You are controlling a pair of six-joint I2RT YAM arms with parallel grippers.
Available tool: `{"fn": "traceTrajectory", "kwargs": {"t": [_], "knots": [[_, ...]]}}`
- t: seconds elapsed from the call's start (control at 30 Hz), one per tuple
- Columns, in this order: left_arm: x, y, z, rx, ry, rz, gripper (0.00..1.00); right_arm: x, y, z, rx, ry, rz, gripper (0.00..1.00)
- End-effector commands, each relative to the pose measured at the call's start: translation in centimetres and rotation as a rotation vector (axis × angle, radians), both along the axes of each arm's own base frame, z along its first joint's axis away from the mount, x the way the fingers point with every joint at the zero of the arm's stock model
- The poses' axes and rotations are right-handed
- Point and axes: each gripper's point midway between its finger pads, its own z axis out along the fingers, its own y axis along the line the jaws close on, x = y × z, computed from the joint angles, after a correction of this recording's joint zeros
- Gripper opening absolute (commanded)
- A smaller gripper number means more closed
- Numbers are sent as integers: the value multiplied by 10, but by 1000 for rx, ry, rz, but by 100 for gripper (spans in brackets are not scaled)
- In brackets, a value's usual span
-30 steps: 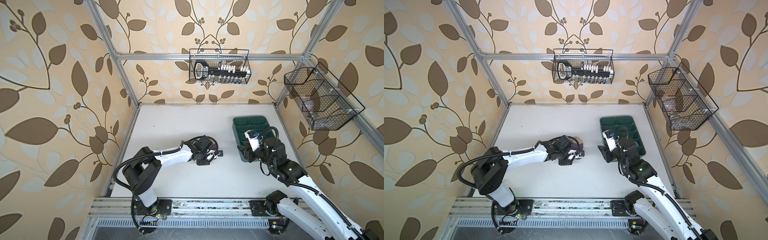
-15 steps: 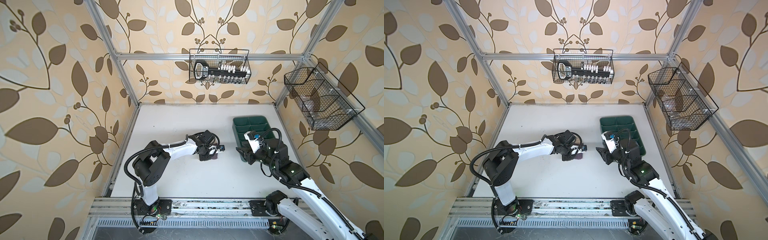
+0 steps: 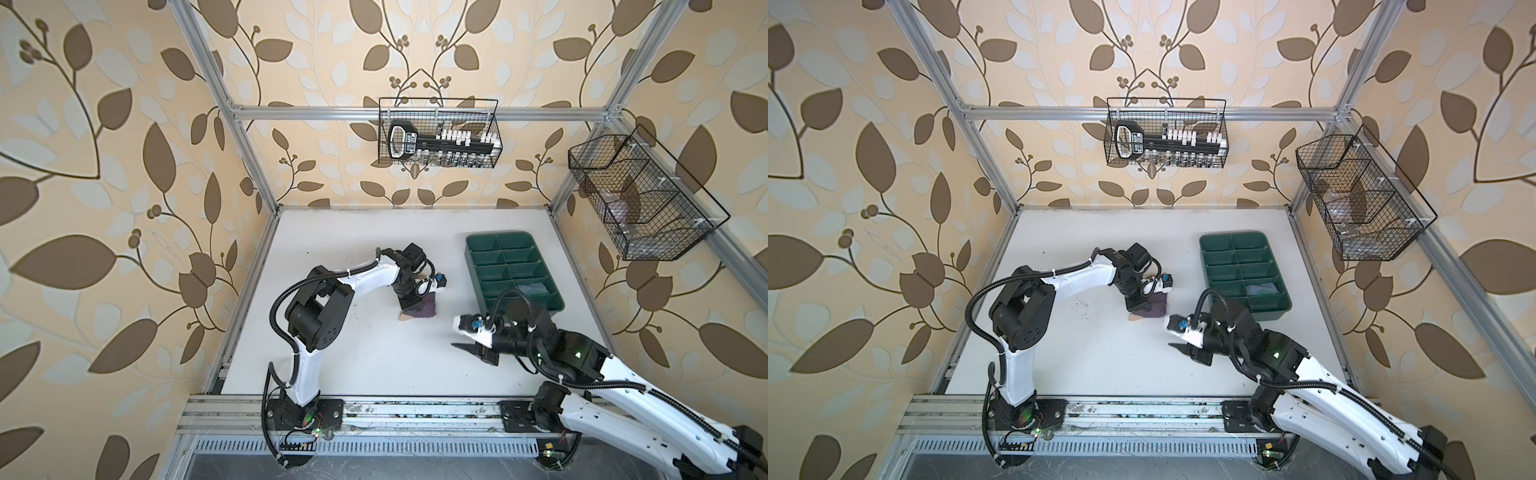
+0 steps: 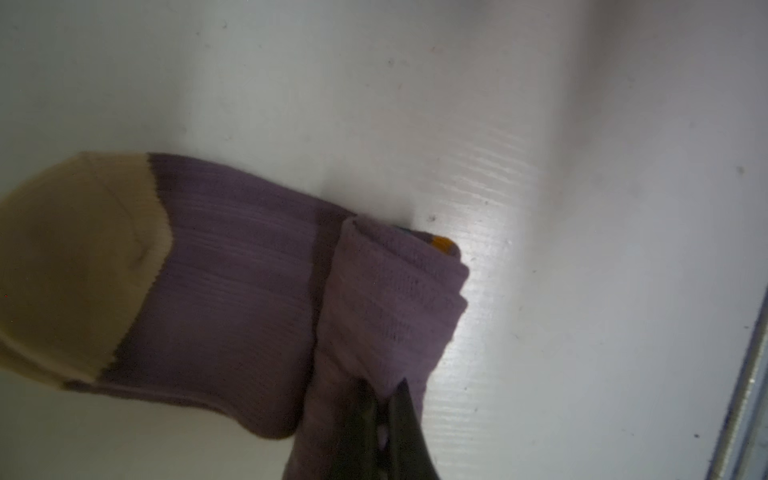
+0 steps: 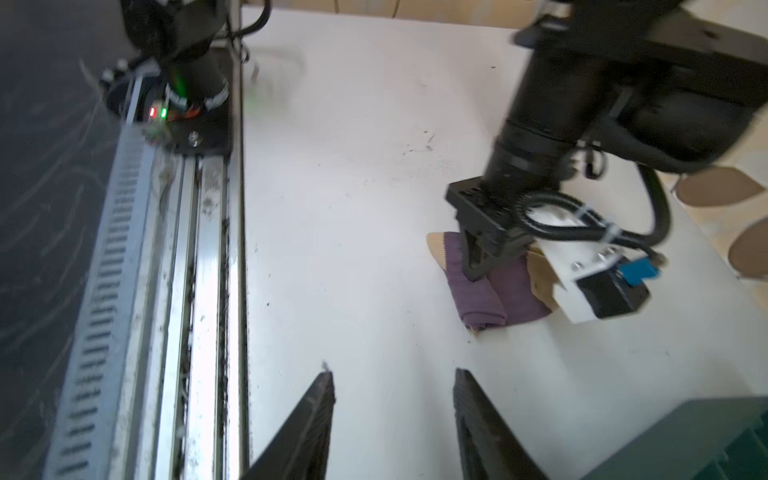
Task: Roll the socks
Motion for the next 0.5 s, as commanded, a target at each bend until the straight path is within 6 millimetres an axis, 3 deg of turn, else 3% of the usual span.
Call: {"fn": "traceTrajectory", "kwargs": {"t": [0.0, 0.23, 0.33, 0.47], "knots": [[-27, -2, 3, 2, 209, 16, 6, 13, -14, -32, -307, -256, 44, 49], [-30, -5, -1, -3, 369, 71, 8, 51, 24, -54, -339, -508, 44, 52], [-30, -6, -3, -15, 405, 85, 8, 73, 32, -65, -349, -511, 5, 60], [-28, -7, -3, -30, 420, 95, 8, 101, 36, -89, -370, -477, -17, 61]]}}
